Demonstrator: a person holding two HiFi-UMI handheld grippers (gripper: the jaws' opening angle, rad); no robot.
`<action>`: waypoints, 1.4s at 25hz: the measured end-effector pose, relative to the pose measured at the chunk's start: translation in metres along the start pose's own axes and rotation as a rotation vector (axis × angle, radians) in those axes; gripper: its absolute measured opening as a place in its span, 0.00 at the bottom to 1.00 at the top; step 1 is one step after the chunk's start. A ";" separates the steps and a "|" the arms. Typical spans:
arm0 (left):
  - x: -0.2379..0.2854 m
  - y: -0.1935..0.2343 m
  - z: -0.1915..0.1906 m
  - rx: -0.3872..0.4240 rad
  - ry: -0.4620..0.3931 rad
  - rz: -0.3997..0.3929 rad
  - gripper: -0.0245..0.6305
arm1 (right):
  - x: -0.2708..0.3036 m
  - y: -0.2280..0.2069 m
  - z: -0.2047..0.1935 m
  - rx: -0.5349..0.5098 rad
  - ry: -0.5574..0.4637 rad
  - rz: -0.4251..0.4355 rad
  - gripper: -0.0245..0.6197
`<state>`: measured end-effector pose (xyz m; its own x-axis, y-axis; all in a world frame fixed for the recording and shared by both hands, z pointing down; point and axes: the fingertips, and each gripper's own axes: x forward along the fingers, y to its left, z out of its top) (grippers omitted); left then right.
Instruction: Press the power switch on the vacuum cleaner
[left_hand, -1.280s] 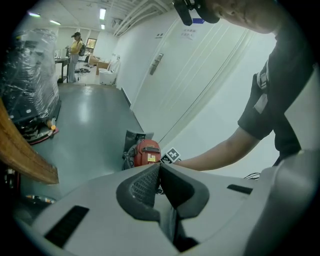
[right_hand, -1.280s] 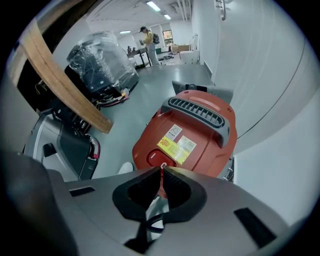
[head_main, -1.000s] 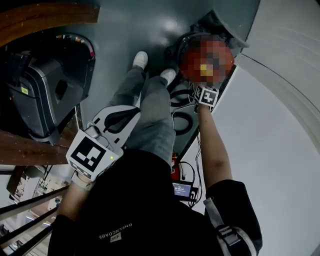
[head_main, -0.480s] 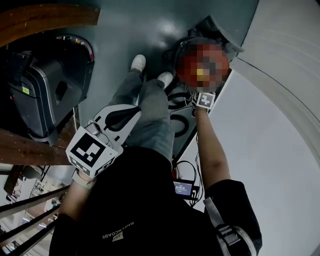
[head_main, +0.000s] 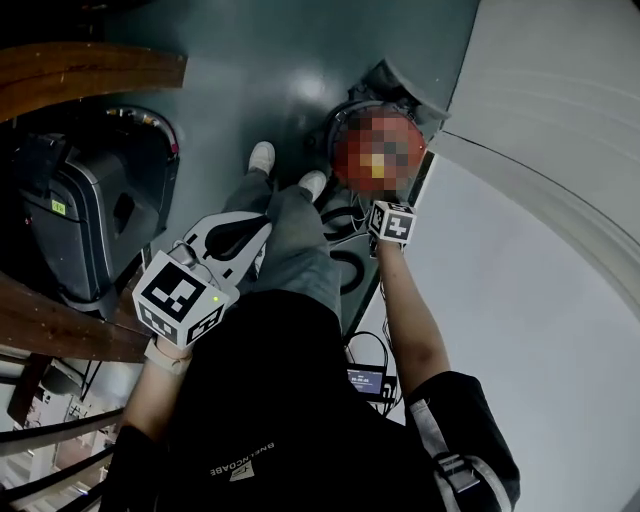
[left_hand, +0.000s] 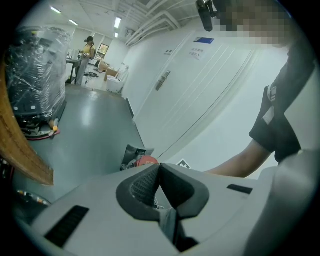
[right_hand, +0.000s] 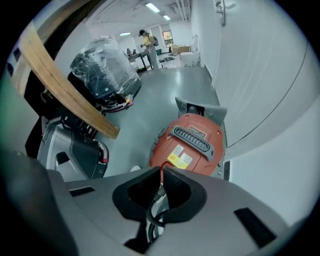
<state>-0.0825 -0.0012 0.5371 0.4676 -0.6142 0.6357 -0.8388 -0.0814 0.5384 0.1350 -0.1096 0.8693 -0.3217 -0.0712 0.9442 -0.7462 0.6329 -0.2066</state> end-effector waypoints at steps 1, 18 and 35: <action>-0.004 -0.001 0.007 0.009 -0.010 -0.003 0.06 | -0.012 0.006 0.007 0.005 -0.018 0.008 0.09; -0.066 -0.048 0.084 0.187 -0.097 -0.142 0.06 | -0.266 0.106 0.131 0.118 -0.446 0.118 0.09; -0.090 -0.108 0.180 0.422 -0.185 -0.320 0.06 | -0.511 0.174 0.179 0.080 -0.957 0.155 0.09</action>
<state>-0.0837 -0.0786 0.3220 0.6926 -0.6316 0.3483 -0.7195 -0.5704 0.3962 0.0646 -0.1011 0.3051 -0.7314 -0.6105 0.3038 -0.6814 0.6364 -0.3614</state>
